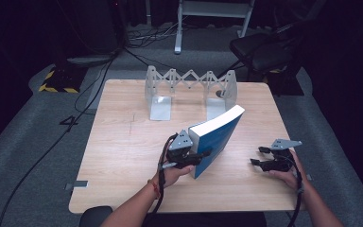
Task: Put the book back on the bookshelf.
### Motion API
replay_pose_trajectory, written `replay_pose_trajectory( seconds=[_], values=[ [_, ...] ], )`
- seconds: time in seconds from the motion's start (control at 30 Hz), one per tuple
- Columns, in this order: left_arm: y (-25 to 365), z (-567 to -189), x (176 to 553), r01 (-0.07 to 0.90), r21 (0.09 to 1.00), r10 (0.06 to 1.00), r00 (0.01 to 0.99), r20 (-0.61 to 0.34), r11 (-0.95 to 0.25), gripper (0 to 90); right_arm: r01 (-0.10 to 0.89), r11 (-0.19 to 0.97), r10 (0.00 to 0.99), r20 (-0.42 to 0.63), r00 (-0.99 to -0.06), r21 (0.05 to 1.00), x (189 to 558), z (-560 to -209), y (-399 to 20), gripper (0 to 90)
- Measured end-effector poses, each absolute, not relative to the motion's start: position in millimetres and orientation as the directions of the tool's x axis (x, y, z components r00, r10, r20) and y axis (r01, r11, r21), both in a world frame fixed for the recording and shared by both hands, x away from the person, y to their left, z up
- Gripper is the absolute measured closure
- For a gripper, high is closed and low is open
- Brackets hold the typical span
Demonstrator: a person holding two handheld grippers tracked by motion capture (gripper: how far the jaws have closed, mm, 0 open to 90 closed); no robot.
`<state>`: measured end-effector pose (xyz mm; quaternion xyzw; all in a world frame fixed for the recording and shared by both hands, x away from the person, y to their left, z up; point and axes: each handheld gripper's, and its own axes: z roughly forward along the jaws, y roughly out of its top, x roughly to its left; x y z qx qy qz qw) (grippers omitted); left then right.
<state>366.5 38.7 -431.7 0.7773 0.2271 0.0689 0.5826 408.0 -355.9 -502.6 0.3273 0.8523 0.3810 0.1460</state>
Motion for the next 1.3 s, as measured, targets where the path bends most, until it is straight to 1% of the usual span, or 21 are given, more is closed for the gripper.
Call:
replay_pose_trajectory(
  seconds=[0.13,0.27,0.37,0.47,0.57,0.7,0.83,1.03,1.2,1.3],
  values=[
    [39,-429,361,0.252,0.934,0.380,0.914,-0.143,-0.254,60.3,0.447,0.497,0.670,-0.002,-0.742,0.744,408,-503,-354,26.9],
    [45,-427,358,0.248,0.929,0.324,0.934,-0.154,-0.275,60.3,0.446,0.495,0.672,-0.003,-0.740,0.745,407,-503,-354,26.5],
    [50,-425,357,0.224,0.927,0.287,0.948,-0.136,-0.301,60.3,0.446,0.495,0.673,-0.004,-0.740,0.746,407,-503,-354,25.9],
    [54,-424,357,0.217,0.920,0.273,0.953,-0.128,-0.326,60.2,0.445,0.495,0.672,-0.004,-0.741,0.747,407,-504,-353,25.0],
    [60,-423,360,0.225,0.916,0.262,0.955,-0.140,-0.331,60.2,0.443,0.503,0.668,-0.009,-0.744,0.742,407,-503,-352,24.1],
    [67,-420,362,0.208,0.913,0.242,0.962,-0.126,-0.351,60.1,0.443,0.508,0.661,-0.005,-0.750,0.738,406,-503,-352,24.1],
    [77,-419,366,0.203,0.910,0.206,0.969,-0.135,-0.362,60.1,0.440,0.509,0.659,-0.006,-0.752,0.740,406,-503,-352,24.0],
    [81,-417,366,0.188,0.909,0.208,0.971,-0.116,-0.372,59.4,0.441,0.510,0.659,-0.006,-0.752,0.739,406,-503,-352,24.1],
    [81,-419,362,0.167,0.917,0.231,0.969,-0.085,-0.362,58.0,0.437,0.517,0.650,-0.006,-0.760,0.737,405,-503,-352,24.4],
    [81,-418,359,0.152,0.916,0.265,0.963,-0.052,-0.371,54.9,0.438,0.518,0.650,-0.006,-0.760,0.735,405,-502,-351,25.0]
  ],
)
